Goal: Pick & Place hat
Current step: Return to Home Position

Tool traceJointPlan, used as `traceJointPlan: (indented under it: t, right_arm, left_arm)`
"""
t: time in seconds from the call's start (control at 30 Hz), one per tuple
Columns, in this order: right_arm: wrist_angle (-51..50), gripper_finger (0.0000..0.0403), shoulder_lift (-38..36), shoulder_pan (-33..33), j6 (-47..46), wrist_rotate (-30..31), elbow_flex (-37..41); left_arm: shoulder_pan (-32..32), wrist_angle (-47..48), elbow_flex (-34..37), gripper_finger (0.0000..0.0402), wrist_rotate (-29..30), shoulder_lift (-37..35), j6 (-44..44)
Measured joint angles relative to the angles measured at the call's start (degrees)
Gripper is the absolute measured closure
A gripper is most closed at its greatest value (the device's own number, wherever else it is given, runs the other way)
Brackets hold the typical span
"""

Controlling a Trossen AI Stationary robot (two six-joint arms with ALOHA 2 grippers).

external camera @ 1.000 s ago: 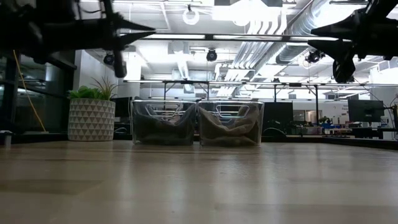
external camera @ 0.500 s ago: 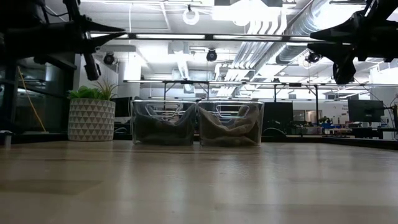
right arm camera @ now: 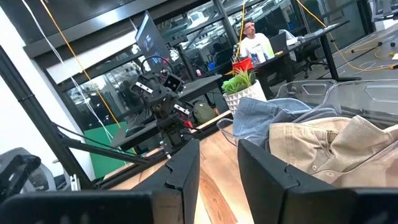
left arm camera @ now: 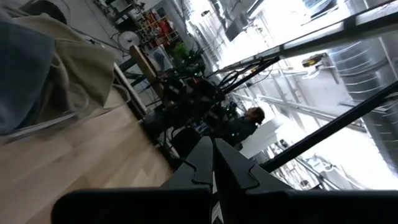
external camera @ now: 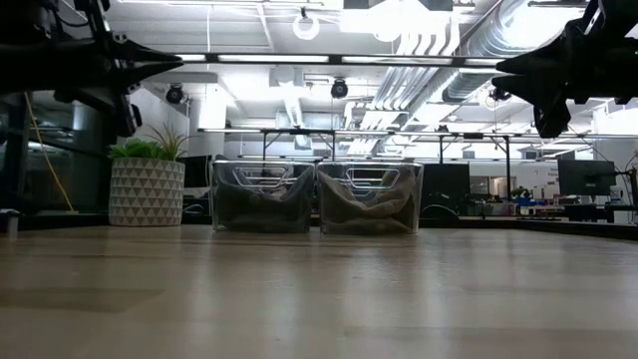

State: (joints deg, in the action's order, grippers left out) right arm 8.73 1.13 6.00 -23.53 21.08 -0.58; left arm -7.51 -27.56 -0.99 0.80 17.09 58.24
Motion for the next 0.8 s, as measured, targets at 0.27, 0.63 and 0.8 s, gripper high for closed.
traceJointPlan:
  t: [0.27, 0.63, 0.8]
  right_arm:
    - [0.0, 0.0298, 0.0, 0.0, 0.0, 0.0, 0.0]
    - [0.0, 0.0298, 0.0, 0.0, 0.0, 0.0, 0.0]
    - [0.1, 0.0298, 0.0, 0.0, 0.0, 0.0, 0.0]
  left_arm:
    - [0.0, 18.6, 0.1, 0.0402, -0.7, -14.4, -0.1]
    - [0.0, 27.1, 0.1, 0.0402, -2.9, -16.7, -5.6]
    - [0.0, 27.6, 0.1, 0.0402, -2.0, -16.6, -13.1]
